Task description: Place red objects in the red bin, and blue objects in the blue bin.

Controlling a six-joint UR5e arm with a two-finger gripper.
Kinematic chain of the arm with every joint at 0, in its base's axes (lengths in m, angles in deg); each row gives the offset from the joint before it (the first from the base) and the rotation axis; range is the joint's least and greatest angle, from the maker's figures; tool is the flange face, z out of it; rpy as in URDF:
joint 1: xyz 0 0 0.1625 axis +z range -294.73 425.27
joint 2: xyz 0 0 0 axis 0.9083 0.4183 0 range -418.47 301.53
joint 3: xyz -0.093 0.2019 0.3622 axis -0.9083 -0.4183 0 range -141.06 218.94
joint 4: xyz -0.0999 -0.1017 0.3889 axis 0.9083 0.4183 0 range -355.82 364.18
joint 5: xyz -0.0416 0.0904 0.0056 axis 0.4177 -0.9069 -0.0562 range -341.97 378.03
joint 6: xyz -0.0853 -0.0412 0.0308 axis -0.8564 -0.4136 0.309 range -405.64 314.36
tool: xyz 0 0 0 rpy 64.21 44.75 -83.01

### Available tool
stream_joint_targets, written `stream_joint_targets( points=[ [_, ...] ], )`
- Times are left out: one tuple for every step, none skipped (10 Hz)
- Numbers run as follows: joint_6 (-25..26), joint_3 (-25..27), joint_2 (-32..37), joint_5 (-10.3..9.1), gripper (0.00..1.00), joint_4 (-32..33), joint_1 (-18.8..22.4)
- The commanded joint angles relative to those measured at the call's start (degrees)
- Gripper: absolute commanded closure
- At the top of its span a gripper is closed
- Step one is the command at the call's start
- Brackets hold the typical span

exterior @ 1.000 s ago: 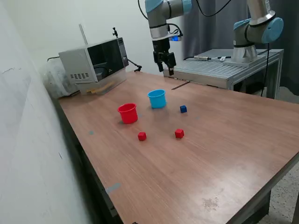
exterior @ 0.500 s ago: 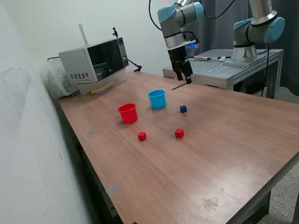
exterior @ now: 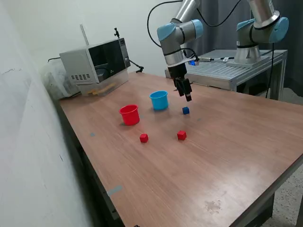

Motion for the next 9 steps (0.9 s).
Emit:
stream_joint_targets(
  points=[
    [0.3, -0.67, -3.27, 0.04, 0.0, 1.94, 0.26],
    [0.21, -0.85, -4.06, 0.13, 0.0, 2.03, 0.17],
    [-0.05, -0.94, -4.33, 0.13, 0.0, 2.11, -0.18],
    [-0.75, -0.94, -4.68, 0.22, 0.0, 2.11, -0.53],
    [-2.15, -0.86, -4.68, 0.39, 0.0, 2.03, -1.15],
    [-3.46, -0.85, -4.68, 0.4, 0.0, 2.03, -1.93],
    [-4.26, -0.85, -5.11, 0.57, 0.0, 2.03, -2.12],
    [-4.36, -0.68, -5.12, 0.57, 1.0, 2.11, -2.29],
    [-5.92, -0.5, -5.03, 0.83, 1.0, 1.77, -1.86]
  ],
)
